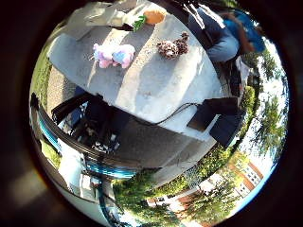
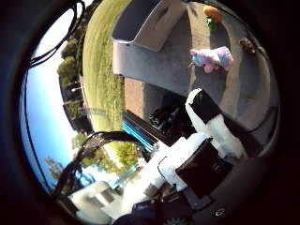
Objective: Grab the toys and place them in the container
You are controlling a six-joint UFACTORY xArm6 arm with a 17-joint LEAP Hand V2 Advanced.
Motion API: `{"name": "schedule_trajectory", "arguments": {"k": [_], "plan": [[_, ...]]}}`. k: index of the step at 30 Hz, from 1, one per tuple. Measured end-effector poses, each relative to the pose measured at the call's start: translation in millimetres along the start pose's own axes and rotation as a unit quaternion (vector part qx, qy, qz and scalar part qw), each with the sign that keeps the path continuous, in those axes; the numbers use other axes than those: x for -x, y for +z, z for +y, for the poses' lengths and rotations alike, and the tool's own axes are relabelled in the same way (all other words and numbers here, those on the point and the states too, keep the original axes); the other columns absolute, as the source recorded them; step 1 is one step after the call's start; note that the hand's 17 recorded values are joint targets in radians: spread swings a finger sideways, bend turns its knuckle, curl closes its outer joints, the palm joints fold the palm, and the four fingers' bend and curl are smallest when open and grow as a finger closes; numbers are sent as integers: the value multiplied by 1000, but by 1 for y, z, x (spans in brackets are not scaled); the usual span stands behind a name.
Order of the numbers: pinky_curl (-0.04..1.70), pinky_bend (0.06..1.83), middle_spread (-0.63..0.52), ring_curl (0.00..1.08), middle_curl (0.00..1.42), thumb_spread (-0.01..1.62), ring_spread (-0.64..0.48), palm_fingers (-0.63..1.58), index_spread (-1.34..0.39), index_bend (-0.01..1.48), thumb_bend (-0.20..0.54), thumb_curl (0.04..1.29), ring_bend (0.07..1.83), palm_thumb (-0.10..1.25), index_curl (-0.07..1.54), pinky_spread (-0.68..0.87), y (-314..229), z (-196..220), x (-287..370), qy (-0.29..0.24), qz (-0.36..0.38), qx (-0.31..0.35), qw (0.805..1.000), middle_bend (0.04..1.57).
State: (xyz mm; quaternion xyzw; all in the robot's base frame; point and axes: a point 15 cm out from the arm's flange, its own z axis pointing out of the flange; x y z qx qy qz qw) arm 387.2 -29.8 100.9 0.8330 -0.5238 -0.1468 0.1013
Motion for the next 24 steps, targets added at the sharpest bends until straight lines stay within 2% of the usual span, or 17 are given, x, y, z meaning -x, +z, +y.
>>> {"name": "schedule_trajectory", "arguments": {"k": [10,17,20,22,24], "plan": [[71,625,32,280,346,1129,241,46,-202,161,-32,380,363,694,273,390,116,-59,-20,-2,-2,73,997,179],[94,589,39,291,341,1120,242,67,-184,171,-28,363,358,690,270,387,164,-80,-31,1,-4,99,995,182],[90,549,23,302,341,1119,240,197,-138,194,-28,358,406,691,280,383,170,-87,-34,0,-1,95,996,187],[76,529,-5,305,359,1116,245,388,-132,218,-23,360,442,705,292,381,170,-91,-36,-2,3,87,996,237],[61,551,-43,337,392,1111,211,696,-169,191,-20,366,582,723,286,380,168,-94,-38,-8,8,82,997,328]]}}
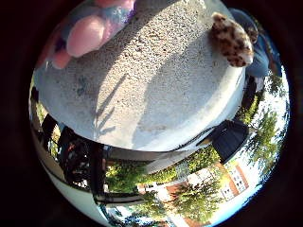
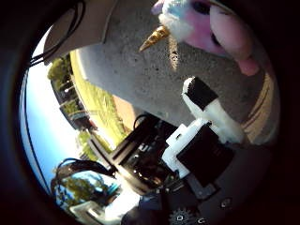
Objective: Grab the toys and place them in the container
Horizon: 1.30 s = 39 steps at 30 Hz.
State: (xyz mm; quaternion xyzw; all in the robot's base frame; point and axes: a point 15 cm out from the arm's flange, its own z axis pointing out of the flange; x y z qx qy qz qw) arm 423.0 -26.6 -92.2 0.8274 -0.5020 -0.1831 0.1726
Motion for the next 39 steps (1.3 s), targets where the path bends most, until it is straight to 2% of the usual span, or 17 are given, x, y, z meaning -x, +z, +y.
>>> {"name": "schedule_trajectory", "arguments": {"k": [1,3,7,9,12,15,20,27,34,39], "plan": [[66,599,-59,371,429,1110,189,894,-207,160,-18,371,684,734,278,372,-1,0,-1,-2,3,-1,1000,419],[72,651,-83,436,498,1105,161,1011,-265,121,-16,382,839,759,263,367,-2,0,-2,-5,4,-1,1000,559],[84,753,-130,567,622,1093,93,1017,-356,115,-10,408,1085,815,228,357,-4,0,-5,-5,4,-4,1000,756],[112,906,-157,625,694,1088,50,1040,-426,145,1,435,1174,875,198,352,-11,2,-12,-1,2,-11,1000,851],[169,1128,-183,668,763,1084,12,1092,-511,211,24,478,1213,969,183,335,-28,10,-24,11,-1,-28,1000,911],[235,1313,-207,711,838,1100,-32,1061,-609,287,20,523,1251,1004,180,300,-46,15,-24,18,-3,-40,999,967],[311,1472,-233,764,934,1116,-70,982,-743,415,-9,575,1305,1004,196,247,-97,23,-2,18,-21,-72,997,1022],[402,1591,-254,817,1046,1140,-100,854,-907,582,-13,636,1398,987,239,174,-202,45,43,5,-33,-130,991,1109],[479,1651,-262,847,1109,1163,-110,752,-1010,689,-13,673,1486,971,301,136,-270,26,156,-61,-17,-178,982,1174],[538,1681,-263,857,1136,1170,-113,688,-1063,749,-13,696,1537,960,373,118,-306,4,220,-83,1,-205,975,1222]]}}
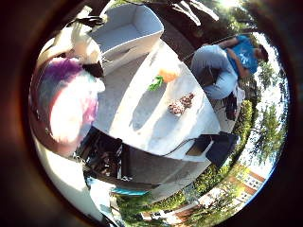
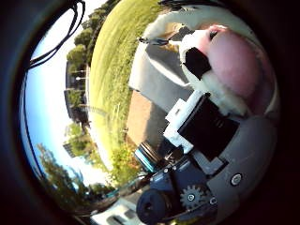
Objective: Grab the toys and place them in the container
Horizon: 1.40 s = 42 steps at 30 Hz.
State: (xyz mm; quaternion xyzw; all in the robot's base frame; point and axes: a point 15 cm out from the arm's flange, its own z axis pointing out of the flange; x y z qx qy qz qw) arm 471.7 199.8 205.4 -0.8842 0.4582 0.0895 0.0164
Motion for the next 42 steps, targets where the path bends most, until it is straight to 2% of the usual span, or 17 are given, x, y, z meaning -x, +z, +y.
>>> {"name": "schedule_trajectory", "arguments": {"k": [7,11,14,15,16,17,18,19,22,25,29,33,42], "plan": [[605,1698,-262,861,1153,1185,-113,611,-1101,774,-13,714,1601,949,470,108,27,-60,58,-11,8,5,1000,1274],[649,1704,-260,860,1157,1190,-112,569,-1118,785,-12,724,1635,946,551,98,64,-89,62,-5,9,18,1000,1308],[680,1659,-251,840,1136,1204,-95,523,-1100,794,-32,691,1641,877,638,101,97,-105,55,9,8,22,1000,1312],[676,1615,-236,812,1107,1208,-73,510,-1054,788,-40,666,1600,855,667,118,100,-111,50,13,9,11,1000,1284],[678,1603,-214,778,1038,1206,-42,331,-914,719,-51,639,1505,818,675,144,104,-119,45,17,11,-3,1000,1130],[695,1613,-206,785,1016,1204,-33,254,-851,682,-50,627,1507,808,683,151,108,-124,37,22,12,-11,1000,1077],[695,1582,-162,754,923,1194,22,-156,-714,587,-55,603,1399,777,662,185,118,-126,33,26,12,-11,1000,829],[658,1476,-119,696,838,1186,80,-304,-647,567,-50,583,1234,761,641,227,130,-126,29,28,12,-9,1000,682],[539,1245,-38,520,677,1170,178,-350,-559,462,-40,546,865,742,551,302,136,-132,30,22,15,-17,999,445],[422,981,12,399,559,1149,251,-296,-499,357,-33,513,633,735,483,365,134,-140,27,15,18,-33,999,260],[330,763,50,330,474,1130,296,-212,-470,246,-30,480,474,734,424,406,132,-136,12,16,17,-31,999,152],[271,605,68,298,410,1122,309,-166,-461,189,-28,456,368,739,388,420,123,-135,-4,14,16,-37,999,131],[225,428,76,284,316,1130,316,-106,-427,173,-24,422,259,747,337,415,75,-106,-31,17,7,-19,1000,134]]}}
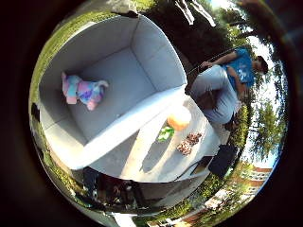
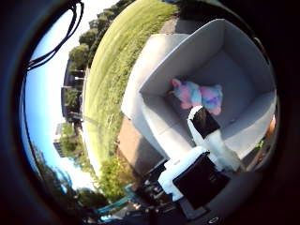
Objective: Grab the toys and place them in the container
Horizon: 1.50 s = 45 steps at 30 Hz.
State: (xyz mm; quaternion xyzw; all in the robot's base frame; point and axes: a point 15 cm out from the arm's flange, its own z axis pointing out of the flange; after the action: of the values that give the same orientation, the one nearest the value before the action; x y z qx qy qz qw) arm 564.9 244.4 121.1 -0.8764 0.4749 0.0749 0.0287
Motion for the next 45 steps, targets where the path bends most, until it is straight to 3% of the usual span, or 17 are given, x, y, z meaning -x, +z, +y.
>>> {"name": "schedule_trajectory", "arguments": {"k": [7,13,22,28,33,41,45], "plan": [[217,337,75,286,280,1154,309,-63,-401,193,-23,407,197,762,328,414,-42,37,-70,26,-5,-4,1000,140],[220,294,72,289,268,1159,306,-42,-372,197,-24,399,188,764,331,416,-45,81,-137,51,-12,-1,999,145],[241,287,64,303,268,1165,292,-10,-327,182,-24,402,200,766,328,415,33,134,-212,98,-39,48,993,154],[258,302,63,317,271,1156,290,-7,-318,175,-32,403,215,727,312,416,81,136,-255,109,-23,52,992,156],[267,306,61,323,274,1149,289,-13,-316,174,-31,399,219,707,301,417,95,152,-279,94,10,75,993,159],[275,301,47,329,280,1141,279,-14,-325,167,-30,384,227,685,284,418,88,243,-368,100,66,129,984,161],[278,302,39,334,283,1132,273,-3,-341,171,-27,381,237,690,280,419,85,249,-393,50,97,131,985,161]]}}
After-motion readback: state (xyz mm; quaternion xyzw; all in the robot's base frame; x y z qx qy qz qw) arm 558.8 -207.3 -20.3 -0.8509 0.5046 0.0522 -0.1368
